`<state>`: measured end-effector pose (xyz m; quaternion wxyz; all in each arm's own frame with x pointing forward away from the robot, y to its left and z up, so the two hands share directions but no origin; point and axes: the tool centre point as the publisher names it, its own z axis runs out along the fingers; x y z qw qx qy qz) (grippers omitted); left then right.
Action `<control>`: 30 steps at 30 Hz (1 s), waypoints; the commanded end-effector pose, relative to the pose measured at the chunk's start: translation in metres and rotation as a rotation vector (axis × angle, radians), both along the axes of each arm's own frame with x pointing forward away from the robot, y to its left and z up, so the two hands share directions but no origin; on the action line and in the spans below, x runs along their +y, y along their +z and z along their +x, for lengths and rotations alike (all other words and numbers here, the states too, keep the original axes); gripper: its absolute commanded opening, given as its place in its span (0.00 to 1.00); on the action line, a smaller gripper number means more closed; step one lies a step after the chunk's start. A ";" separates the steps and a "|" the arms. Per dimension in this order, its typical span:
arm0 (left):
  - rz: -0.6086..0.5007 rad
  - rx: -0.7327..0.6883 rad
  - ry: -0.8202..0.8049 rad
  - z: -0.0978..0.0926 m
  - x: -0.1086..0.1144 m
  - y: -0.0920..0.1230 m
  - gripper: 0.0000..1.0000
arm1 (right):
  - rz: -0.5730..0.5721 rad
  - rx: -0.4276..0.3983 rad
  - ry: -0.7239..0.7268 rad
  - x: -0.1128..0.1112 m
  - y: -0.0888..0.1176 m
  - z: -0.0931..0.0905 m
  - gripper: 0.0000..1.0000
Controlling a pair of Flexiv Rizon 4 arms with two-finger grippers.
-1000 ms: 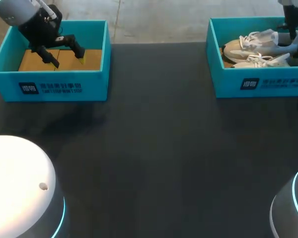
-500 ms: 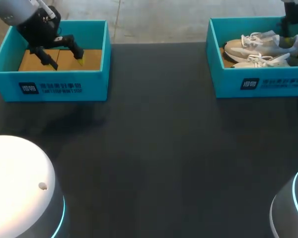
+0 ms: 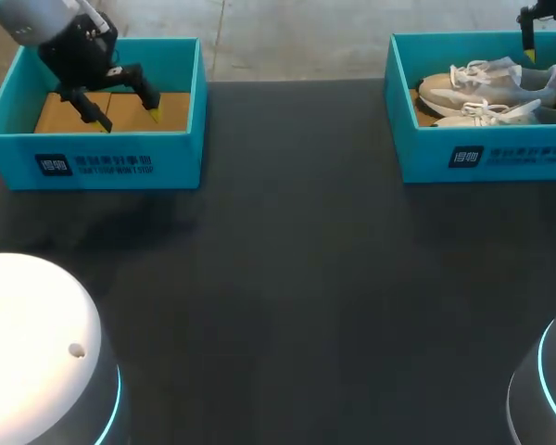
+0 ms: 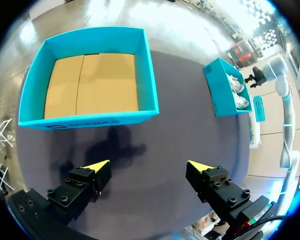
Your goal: Take the shoe out of the shoebox, open the shoe tongue, remove and reinsert the insole, then place the shoe into the shoebox
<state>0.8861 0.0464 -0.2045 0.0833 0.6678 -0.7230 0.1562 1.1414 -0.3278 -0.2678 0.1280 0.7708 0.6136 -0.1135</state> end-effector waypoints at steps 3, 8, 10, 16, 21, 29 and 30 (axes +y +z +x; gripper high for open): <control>-0.004 0.015 0.009 0.007 -0.002 -0.001 1.00 | -0.006 -0.088 0.040 0.018 0.026 -0.048 1.00; -0.015 0.028 0.012 0.012 -0.005 -0.002 1.00 | 0.015 -0.109 0.060 0.034 0.039 -0.065 1.00; -0.017 0.029 0.007 0.014 -0.007 -0.001 1.00 | 0.023 -0.110 0.076 0.042 0.043 -0.072 1.00; -0.005 0.033 -0.016 0.017 -0.011 0.000 1.00 | 0.052 -0.124 0.131 0.068 0.054 -0.093 1.00; 0.007 0.046 -0.017 0.019 -0.011 -0.001 1.00 | 0.046 -0.151 0.156 0.082 0.058 -0.108 1.00; 0.026 0.055 0.005 0.021 -0.014 0.000 1.00 | 0.039 -0.176 0.157 0.099 0.064 -0.135 1.00; 0.029 0.053 0.004 0.022 -0.015 0.001 1.00 | 0.040 -0.179 0.155 0.100 0.065 -0.139 1.00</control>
